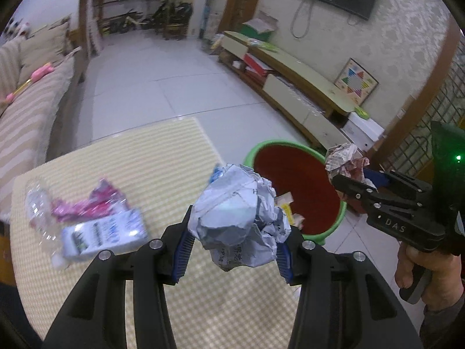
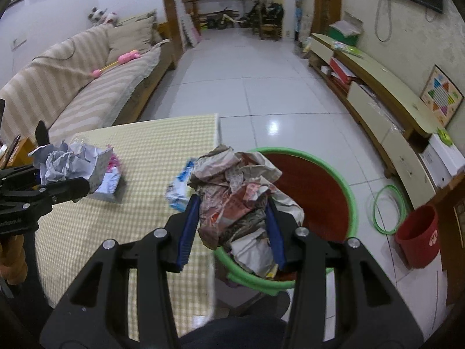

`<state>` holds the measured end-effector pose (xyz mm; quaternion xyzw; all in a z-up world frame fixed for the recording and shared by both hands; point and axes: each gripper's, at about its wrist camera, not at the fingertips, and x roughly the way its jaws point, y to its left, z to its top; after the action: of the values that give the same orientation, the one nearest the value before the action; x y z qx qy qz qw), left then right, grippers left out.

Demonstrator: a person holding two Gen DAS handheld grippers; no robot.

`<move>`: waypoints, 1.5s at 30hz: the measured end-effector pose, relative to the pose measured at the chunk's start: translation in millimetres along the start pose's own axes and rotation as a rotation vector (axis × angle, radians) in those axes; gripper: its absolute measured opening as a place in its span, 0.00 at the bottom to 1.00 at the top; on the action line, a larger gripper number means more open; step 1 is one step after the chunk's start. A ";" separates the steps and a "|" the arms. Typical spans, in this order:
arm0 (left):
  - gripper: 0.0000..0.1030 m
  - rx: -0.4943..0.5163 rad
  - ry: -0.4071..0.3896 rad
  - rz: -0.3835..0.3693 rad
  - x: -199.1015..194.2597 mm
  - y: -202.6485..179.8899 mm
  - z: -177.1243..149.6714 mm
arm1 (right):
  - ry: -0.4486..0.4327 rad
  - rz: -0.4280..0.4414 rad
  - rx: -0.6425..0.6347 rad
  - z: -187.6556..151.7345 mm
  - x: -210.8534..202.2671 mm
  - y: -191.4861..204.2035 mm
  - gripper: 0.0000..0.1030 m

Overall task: Collect trash
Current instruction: 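Carry the white crumpled paper and paper pile over the bin while opening both tools to drop them, then move both open tools back over the table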

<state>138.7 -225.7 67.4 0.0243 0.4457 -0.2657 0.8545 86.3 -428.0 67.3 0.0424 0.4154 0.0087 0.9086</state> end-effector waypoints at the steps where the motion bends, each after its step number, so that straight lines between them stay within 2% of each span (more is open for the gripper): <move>1: 0.44 0.007 0.001 -0.008 3.5 -5.5 3.2 | -0.001 -0.006 0.010 -0.3 0.5 -6.1 0.41; 12: 0.45 0.052 0.069 -0.117 53.7 -45.9 26.5 | 0.000 -0.034 0.112 -4.7 14.2 -59.5 0.41; 19: 0.45 0.013 0.129 -0.192 92.6 -60.7 35.4 | 0.028 -0.042 0.161 -17.4 29.8 -83.3 0.41; 31: 0.46 0.018 0.173 -0.206 128.1 -82.5 42.3 | 0.054 -0.033 0.185 -26.7 48.3 -99.0 0.41; 35: 0.48 0.019 0.180 -0.198 132.9 -85.6 44.1 | 0.060 -0.033 0.186 -26.0 49.8 -100.2 0.44; 37: 0.56 0.016 0.184 -0.190 134.3 -86.0 43.3 | 0.063 -0.041 0.185 -26.9 51.2 -101.3 0.49; 38: 0.60 0.014 0.185 -0.189 134.4 -85.4 43.4 | 0.066 -0.046 0.185 -27.5 51.3 -101.6 0.56; 39: 0.69 0.009 0.180 -0.184 133.9 -85.7 43.0 | 0.068 -0.048 0.183 -28.7 51.6 -101.7 0.67; 40: 0.78 0.005 0.174 -0.180 132.7 -85.0 43.6 | 0.064 -0.053 0.182 -29.2 50.6 -101.5 0.72; 43: 0.90 -0.015 0.150 -0.164 126.5 -80.4 44.0 | 0.064 -0.063 0.175 -30.5 48.4 -100.6 0.77; 45: 0.92 -0.030 0.143 -0.154 121.8 -75.1 44.6 | 0.060 -0.074 0.173 -30.9 46.4 -99.5 0.85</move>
<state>192.6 -355.2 14.6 -0.0041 0.5102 -0.3214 0.7977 91.4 -522.6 3.8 0.1049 0.4430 -0.0597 0.8884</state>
